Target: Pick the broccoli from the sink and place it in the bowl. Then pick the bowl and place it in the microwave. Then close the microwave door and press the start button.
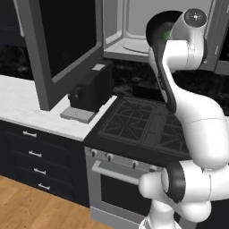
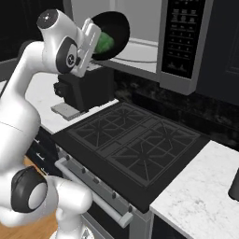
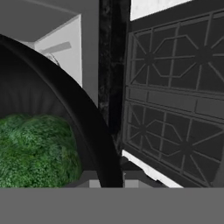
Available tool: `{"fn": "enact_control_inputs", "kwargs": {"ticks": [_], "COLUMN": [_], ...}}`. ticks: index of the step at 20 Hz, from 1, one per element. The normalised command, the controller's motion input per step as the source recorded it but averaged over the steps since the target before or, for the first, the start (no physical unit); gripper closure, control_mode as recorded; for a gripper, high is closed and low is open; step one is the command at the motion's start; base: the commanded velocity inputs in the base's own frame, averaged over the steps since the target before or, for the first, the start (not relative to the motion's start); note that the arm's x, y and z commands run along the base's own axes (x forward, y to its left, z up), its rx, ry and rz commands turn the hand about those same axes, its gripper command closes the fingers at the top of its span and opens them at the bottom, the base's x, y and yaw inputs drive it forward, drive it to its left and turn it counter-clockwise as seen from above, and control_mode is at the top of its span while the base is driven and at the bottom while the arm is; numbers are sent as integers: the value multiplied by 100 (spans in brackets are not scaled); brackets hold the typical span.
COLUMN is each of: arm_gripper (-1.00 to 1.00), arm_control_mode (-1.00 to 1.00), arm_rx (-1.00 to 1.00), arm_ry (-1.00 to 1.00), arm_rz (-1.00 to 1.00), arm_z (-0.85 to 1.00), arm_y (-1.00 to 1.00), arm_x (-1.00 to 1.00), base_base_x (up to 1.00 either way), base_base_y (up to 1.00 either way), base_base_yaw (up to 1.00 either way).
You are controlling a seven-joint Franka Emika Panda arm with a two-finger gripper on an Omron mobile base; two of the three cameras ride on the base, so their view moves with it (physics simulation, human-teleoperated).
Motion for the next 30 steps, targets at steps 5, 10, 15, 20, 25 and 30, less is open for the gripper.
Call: {"fn": "enact_control_inputs", "kwargs": {"ticks": [5, 10, 15, 20, 25, 30], "arm_gripper": [100, 100, 100, 100, 100, 100], "arm_control_mode": [-100, -100, -100, -100, -100, -100], "arm_rx": [2, 0, 0, 1, 3, 0], "arm_ry": [7, 2, 0, 0, 0, 0], "arm_rz": [0, 0, 0, 0, 0, 0], "arm_z": [3, -24, -44, -13, 2, 14], "arm_y": [-25, -12, -9, -27, -22, -11], "arm_x": [56, 63, 72, 60, 39, 22], "base_base_x": [0, 0, 0, 0, 0, 0], "base_base_y": [0, 0, 0, 0, 0, 0], "base_base_yaw": [0, 0, 0, 0, 0, 0]}}
